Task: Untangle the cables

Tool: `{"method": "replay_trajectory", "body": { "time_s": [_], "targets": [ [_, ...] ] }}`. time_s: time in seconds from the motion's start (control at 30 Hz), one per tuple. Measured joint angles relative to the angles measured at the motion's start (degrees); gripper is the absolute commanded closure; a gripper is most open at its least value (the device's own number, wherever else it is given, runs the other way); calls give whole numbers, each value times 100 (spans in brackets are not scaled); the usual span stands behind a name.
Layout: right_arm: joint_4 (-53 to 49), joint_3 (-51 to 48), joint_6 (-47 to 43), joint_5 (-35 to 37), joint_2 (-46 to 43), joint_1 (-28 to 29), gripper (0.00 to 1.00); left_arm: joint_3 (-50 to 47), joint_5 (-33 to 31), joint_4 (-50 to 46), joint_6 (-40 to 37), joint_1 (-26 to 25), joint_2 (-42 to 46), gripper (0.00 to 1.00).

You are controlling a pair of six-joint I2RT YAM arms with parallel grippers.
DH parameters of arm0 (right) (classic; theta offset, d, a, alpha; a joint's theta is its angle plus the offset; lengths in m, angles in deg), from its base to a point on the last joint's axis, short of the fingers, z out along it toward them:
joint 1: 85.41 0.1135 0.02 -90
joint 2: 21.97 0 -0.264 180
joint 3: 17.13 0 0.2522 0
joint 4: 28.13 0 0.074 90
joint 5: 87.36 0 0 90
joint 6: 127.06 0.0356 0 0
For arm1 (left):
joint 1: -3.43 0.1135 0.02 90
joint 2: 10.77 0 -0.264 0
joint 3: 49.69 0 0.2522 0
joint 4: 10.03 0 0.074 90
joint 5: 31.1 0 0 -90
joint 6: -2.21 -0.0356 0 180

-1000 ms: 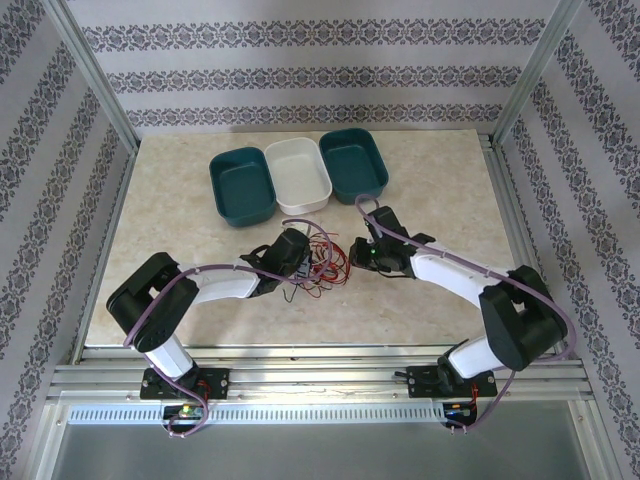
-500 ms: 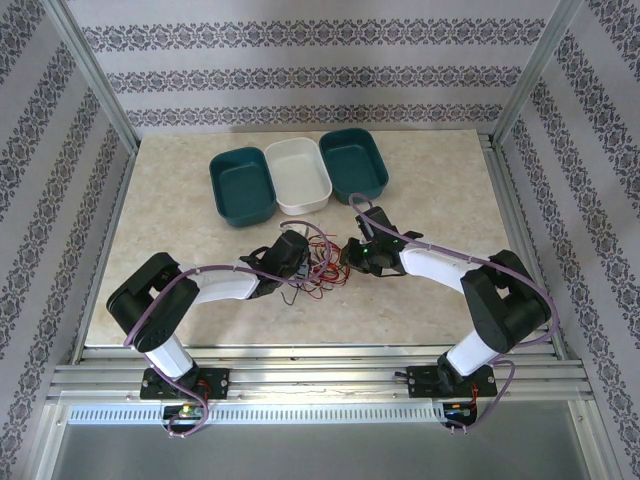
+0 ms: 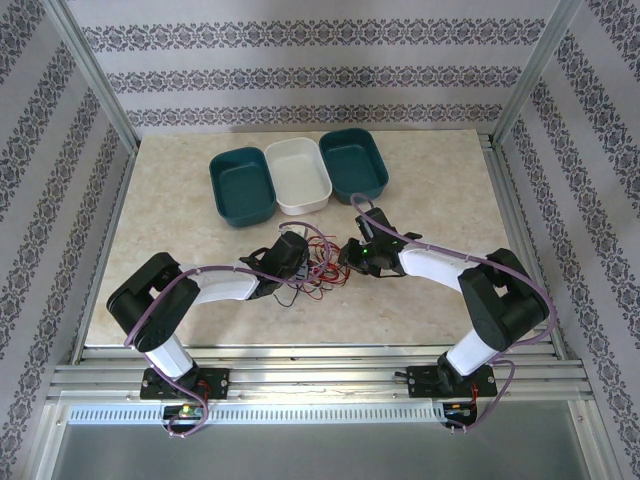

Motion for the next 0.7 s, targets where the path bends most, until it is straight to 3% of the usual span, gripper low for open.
{"method": "replay_trajectory", "body": {
  "time_s": [0.27, 0.7],
  "targets": [
    [413, -181, 181, -149, 120, 0, 77, -2, 0, 2, 39, 0, 0, 88],
    [1005, -289, 435, -358, 260, 0, 98, -37, -4, 2, 133, 0, 0, 88]
  ]
}}
